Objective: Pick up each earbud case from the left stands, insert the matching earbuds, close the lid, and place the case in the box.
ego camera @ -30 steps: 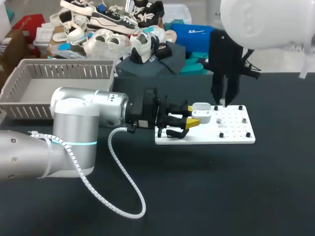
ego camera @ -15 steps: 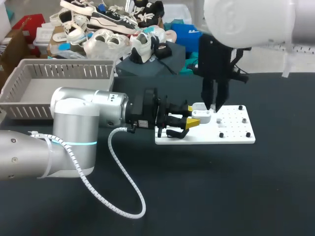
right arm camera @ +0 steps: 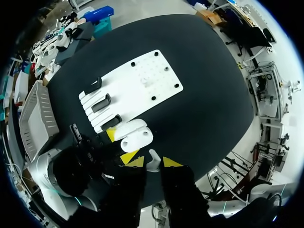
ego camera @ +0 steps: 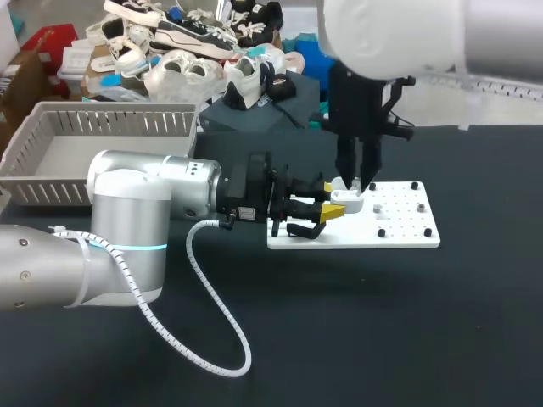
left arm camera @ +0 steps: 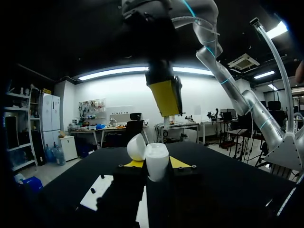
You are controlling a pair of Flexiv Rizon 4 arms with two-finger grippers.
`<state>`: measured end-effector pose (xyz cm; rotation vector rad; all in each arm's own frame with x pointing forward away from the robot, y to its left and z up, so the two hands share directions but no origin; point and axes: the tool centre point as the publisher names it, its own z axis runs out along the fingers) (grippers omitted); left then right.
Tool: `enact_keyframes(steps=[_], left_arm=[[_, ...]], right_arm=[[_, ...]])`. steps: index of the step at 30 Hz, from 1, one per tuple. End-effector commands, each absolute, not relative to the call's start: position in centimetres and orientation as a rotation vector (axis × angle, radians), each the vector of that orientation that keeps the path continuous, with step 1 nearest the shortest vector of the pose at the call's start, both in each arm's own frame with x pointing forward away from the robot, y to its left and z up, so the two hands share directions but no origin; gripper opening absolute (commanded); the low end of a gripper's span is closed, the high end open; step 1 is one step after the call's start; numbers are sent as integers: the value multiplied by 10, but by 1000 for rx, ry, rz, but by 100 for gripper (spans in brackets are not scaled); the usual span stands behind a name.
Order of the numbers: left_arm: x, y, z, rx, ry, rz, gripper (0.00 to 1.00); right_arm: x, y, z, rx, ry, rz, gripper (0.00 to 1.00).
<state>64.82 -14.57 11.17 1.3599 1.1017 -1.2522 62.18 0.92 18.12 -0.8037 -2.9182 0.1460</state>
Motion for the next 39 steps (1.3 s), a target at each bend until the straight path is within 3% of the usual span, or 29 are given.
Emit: enact_keyframes(steps=[1,39], left_arm=[[649,-146,111,1360,1098,-1254,0],[649,-146,111,1360,1098,-1254,0]], right_arm=[[628,10,177,-794,-2914,157,0],[638,7,163,-737,-2952,156,0]])
